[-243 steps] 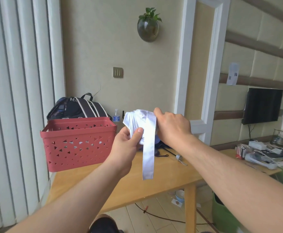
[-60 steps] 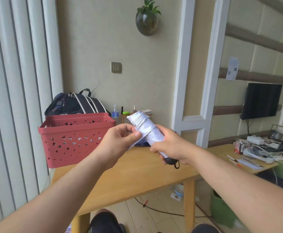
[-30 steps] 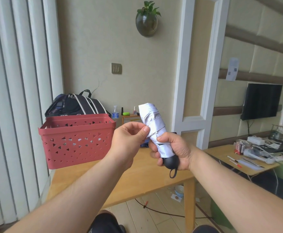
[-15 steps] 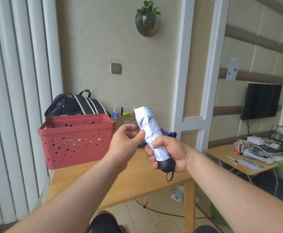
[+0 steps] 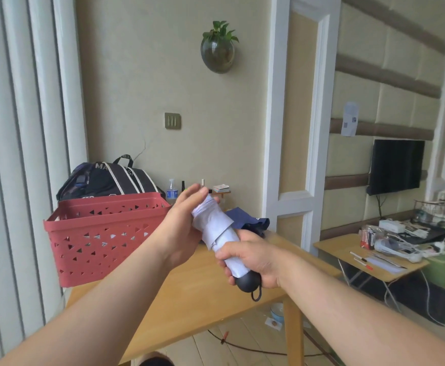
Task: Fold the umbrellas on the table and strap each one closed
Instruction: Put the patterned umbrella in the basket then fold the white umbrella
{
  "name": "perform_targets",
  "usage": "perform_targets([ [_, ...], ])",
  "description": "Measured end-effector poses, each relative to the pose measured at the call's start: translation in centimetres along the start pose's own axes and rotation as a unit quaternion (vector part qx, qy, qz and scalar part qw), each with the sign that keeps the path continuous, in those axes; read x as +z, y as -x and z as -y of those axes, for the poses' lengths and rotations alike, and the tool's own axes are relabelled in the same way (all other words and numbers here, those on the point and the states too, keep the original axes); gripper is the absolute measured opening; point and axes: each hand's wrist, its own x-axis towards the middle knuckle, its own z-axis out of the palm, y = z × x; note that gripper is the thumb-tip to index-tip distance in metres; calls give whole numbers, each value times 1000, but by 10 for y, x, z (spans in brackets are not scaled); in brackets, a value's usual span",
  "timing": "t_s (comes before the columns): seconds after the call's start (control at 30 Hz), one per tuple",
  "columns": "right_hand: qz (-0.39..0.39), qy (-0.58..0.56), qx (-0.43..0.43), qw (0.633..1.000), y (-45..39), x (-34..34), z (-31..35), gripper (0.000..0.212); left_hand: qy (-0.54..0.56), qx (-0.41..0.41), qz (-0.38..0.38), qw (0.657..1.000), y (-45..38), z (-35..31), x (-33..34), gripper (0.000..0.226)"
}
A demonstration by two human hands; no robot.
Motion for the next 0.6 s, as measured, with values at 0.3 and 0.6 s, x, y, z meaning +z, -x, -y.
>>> perform_targets([
  [0.3,-2,13,-34,999,10,-10,-41,54,116,35,-163,979,-16,-27,-20,38],
  [0.6,-91,21,-99,991,-43,10,-67,25,-36,42,-192,980,-32,-18,-40,39],
])
